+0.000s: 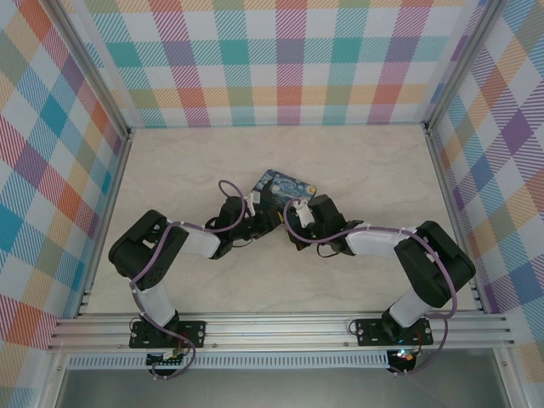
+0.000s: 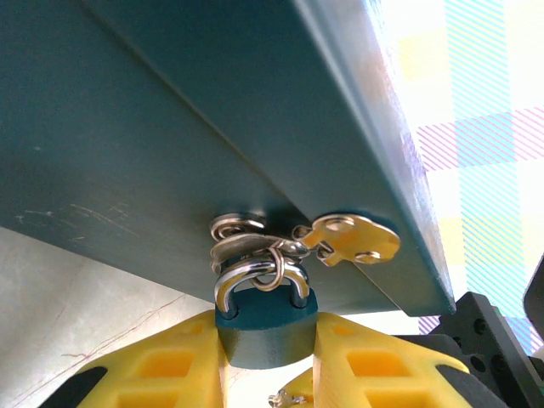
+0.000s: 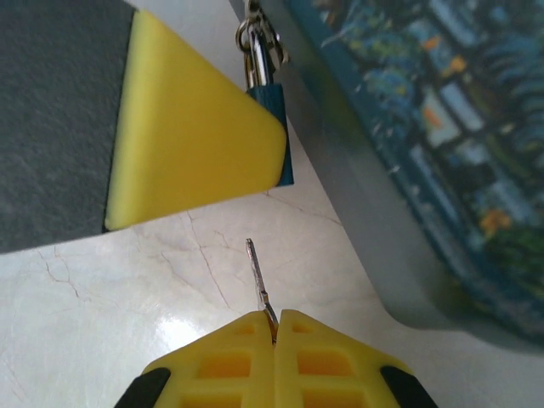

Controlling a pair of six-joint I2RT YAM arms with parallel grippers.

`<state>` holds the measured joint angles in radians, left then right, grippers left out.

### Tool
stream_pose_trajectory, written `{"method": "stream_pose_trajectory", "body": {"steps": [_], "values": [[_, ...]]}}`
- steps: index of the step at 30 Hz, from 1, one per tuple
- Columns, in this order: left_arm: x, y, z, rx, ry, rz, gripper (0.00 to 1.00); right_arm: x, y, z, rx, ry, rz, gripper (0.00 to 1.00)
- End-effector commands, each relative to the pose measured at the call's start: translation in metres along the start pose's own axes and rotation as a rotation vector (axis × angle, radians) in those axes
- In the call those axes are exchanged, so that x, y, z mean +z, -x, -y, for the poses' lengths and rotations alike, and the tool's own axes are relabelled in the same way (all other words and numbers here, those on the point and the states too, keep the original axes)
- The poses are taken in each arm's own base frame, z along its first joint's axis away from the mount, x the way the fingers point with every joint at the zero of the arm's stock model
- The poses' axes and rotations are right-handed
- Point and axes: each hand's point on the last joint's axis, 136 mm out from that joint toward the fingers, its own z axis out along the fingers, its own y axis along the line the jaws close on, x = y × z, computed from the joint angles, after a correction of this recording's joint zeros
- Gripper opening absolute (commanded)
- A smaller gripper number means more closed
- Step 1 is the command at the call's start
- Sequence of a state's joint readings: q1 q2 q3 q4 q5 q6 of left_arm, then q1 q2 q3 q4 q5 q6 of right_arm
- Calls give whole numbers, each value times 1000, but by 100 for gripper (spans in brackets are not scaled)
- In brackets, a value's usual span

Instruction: Unlock the padlock with the key

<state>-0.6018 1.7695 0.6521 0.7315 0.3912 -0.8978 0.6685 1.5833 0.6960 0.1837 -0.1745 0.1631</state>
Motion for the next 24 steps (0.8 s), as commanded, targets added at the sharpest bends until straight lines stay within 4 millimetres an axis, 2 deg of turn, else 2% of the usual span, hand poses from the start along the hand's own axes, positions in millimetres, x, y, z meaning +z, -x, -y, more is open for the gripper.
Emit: {"method": "stream_pose_trajectory", "body": {"steps": [1, 18, 24], "values": [[3, 5, 22, 25, -52, 18, 27, -3, 23, -5, -27, -1, 72, 0], [4, 3, 21, 5, -52, 14, 27, 1, 31, 0, -14, -29, 91, 0], [4, 4, 22, 4, -54, 18, 26, 6, 26, 5, -17, -50, 60, 0]]}}
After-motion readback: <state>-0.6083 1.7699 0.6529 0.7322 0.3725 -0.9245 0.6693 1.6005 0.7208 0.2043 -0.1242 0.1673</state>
